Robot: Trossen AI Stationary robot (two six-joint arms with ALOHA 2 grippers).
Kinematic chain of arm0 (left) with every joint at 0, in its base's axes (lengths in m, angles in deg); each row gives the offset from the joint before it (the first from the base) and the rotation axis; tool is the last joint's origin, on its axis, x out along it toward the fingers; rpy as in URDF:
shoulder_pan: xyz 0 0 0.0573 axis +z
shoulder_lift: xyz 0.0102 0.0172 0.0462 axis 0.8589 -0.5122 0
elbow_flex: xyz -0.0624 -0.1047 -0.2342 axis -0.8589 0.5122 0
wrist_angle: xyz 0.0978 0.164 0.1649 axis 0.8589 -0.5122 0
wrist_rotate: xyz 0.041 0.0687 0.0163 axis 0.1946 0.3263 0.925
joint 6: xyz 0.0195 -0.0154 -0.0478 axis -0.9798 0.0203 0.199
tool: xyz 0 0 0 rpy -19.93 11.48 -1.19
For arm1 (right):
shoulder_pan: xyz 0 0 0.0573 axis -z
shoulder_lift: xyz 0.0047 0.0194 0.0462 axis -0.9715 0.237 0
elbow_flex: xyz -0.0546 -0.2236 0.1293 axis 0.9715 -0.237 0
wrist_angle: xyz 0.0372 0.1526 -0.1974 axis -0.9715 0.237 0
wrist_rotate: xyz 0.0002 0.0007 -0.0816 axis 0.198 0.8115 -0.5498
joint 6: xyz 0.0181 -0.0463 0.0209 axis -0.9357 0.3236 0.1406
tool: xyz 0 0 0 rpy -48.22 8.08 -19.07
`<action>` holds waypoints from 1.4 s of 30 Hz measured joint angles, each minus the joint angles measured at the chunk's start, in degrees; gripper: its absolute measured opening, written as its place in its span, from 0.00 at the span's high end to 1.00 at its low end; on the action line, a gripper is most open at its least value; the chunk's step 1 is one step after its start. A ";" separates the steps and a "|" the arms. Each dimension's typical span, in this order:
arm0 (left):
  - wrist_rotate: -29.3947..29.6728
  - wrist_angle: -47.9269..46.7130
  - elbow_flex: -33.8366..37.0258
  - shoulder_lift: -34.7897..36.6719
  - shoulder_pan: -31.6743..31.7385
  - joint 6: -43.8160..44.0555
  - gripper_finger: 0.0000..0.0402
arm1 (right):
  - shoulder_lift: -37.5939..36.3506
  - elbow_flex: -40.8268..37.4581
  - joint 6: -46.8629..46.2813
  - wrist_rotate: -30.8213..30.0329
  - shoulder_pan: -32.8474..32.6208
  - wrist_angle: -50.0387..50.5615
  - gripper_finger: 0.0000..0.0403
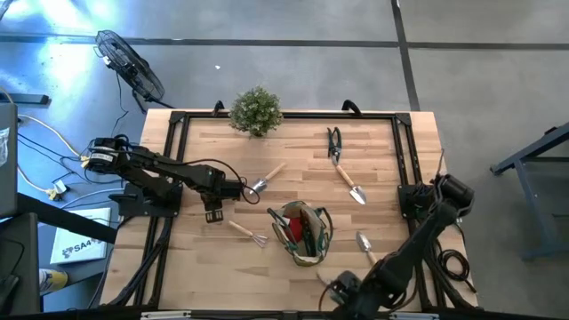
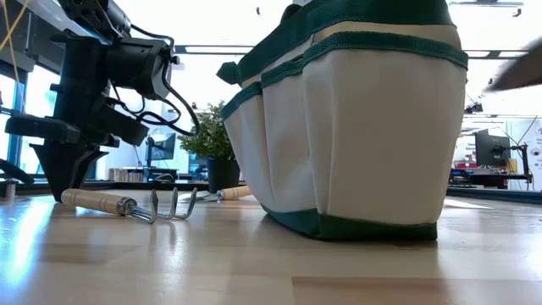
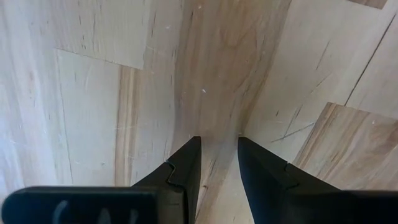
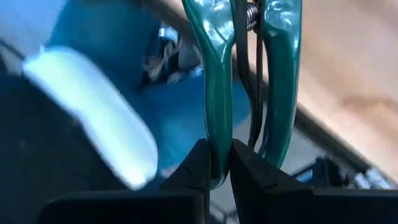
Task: Pick & Place Garden tools in Gardening bag
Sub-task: Put the bottom green scissors into the green bag
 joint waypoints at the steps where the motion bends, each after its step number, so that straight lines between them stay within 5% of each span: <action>1: 0.00 0.00 0.00 0.00 0.00 0.00 0.75 | 0.16 0.00 -0.07 1.64 0.01 -0.55 0.93; 21: 0.17 1.49 0.07 0.05 0.00 -0.44 0.75 | 2.60 -0.02 22.27 4.63 9.26 -4.78 0.93; 35: 0.20 1.75 0.07 0.04 0.00 -0.44 0.75 | 2.53 -0.02 13.71 2.94 7.62 8.03 0.93; 42: 0.17 1.95 0.04 0.04 0.00 -0.44 0.75 | 2.50 -0.07 7.92 4.70 6.20 22.35 0.93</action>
